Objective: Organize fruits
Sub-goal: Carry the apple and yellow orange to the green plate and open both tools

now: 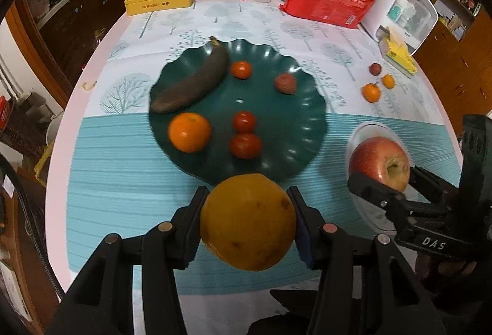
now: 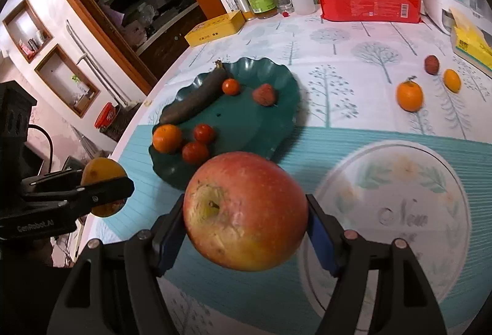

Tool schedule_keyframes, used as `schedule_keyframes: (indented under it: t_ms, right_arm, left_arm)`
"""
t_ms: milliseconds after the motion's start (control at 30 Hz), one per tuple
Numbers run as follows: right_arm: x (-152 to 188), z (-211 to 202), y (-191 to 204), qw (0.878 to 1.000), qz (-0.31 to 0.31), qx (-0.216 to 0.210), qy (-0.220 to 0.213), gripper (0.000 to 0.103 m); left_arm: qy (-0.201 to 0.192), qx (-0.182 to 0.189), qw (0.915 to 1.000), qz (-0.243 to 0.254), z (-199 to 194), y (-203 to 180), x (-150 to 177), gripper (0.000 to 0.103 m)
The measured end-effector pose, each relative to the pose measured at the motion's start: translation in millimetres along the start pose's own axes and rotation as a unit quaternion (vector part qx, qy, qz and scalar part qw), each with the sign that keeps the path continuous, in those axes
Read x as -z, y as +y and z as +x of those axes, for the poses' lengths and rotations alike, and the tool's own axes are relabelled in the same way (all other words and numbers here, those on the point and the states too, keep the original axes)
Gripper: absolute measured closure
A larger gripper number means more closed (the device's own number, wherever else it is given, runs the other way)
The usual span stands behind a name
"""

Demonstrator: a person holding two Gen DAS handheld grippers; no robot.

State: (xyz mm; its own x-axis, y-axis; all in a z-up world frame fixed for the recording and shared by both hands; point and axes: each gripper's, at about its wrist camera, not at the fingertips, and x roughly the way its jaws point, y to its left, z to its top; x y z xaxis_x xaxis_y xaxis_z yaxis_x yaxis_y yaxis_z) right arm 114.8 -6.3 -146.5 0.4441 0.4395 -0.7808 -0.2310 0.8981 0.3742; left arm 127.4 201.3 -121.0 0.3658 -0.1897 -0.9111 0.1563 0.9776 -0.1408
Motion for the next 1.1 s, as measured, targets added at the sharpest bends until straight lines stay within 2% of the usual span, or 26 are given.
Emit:
schedule_keyframes:
  t_ms: [233,467,733,800,967,1100]
  right_arm:
    - [-16,28,20,1.0,0.01,0.013,-0.005,0.031]
    - [-27,49,30,1.0,0.012,0.025,0.002,0.031]
    - [-32,65,29,0.999,0.013,0.041,0.023,0.031]
    - [-33,65,28,0.999,0.014,0.041,0.022,0.03]
    - [-37,69,28,0.999,0.011,0.042,0.029,0.029]
    - [-39,64,30,0.999,0.009,0.043,0.015,0.029]
  left_arm:
    - [0.009,0.022,0.9997,0.009,22,27,-13,0.053]
    - [0.005,0.057,0.9983,0.012,45,35,-24,0.053]
    - [0.018,0.07,0.9974,0.0,67,37,-27,0.053]
    - [0.012,0.073,0.9973,0.0,68,38,-28,0.051]
    - [0.005,0.07,0.9976,0.004,66,37,-29,0.037]
    - [-0.001,0.068,0.9977,-0.005,61,40,-28,0.032]
